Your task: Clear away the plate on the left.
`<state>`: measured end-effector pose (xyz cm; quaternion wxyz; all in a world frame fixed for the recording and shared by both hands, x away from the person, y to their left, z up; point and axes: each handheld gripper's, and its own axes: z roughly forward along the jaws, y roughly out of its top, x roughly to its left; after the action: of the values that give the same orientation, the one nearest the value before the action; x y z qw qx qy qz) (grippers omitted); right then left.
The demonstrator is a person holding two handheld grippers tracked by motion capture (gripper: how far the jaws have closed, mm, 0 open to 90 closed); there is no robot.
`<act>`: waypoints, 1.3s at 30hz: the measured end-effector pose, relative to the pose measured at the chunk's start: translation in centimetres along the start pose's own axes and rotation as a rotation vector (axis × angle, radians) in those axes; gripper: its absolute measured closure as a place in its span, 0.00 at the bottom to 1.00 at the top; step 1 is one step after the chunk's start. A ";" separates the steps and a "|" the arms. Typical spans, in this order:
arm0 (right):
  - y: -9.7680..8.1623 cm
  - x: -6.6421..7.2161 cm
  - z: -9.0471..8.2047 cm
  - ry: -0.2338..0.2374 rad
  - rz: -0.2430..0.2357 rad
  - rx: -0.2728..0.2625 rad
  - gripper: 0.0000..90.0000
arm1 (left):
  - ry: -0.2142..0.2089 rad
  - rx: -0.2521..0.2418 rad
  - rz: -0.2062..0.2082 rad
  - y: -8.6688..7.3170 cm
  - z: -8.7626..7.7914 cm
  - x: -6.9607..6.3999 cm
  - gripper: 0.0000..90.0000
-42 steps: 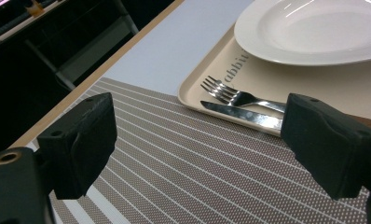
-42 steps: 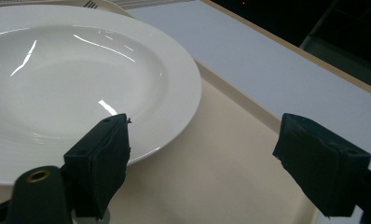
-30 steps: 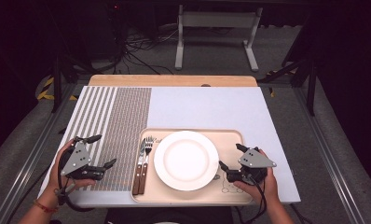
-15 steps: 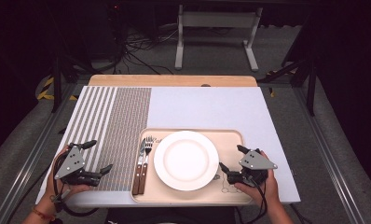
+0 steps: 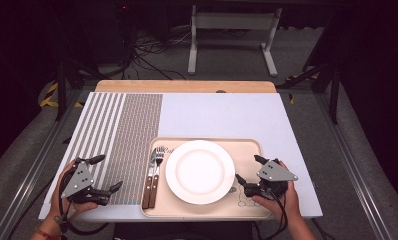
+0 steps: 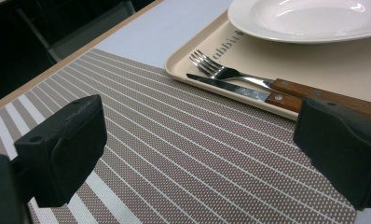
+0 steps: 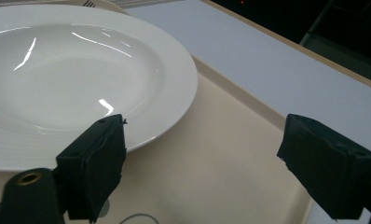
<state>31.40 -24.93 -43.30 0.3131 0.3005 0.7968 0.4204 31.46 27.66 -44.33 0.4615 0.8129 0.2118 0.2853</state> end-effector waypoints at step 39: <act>0.2 0.3 0.1 -0.023 -0.016 0.020 0.17 | -0.005 0.025 0.020 -0.2 0.4 0.1 0.04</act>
<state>31.35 -24.55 -43.28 0.3227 0.3022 0.7997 0.4062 31.78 27.63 -44.64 0.4490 0.8212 0.2062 0.2853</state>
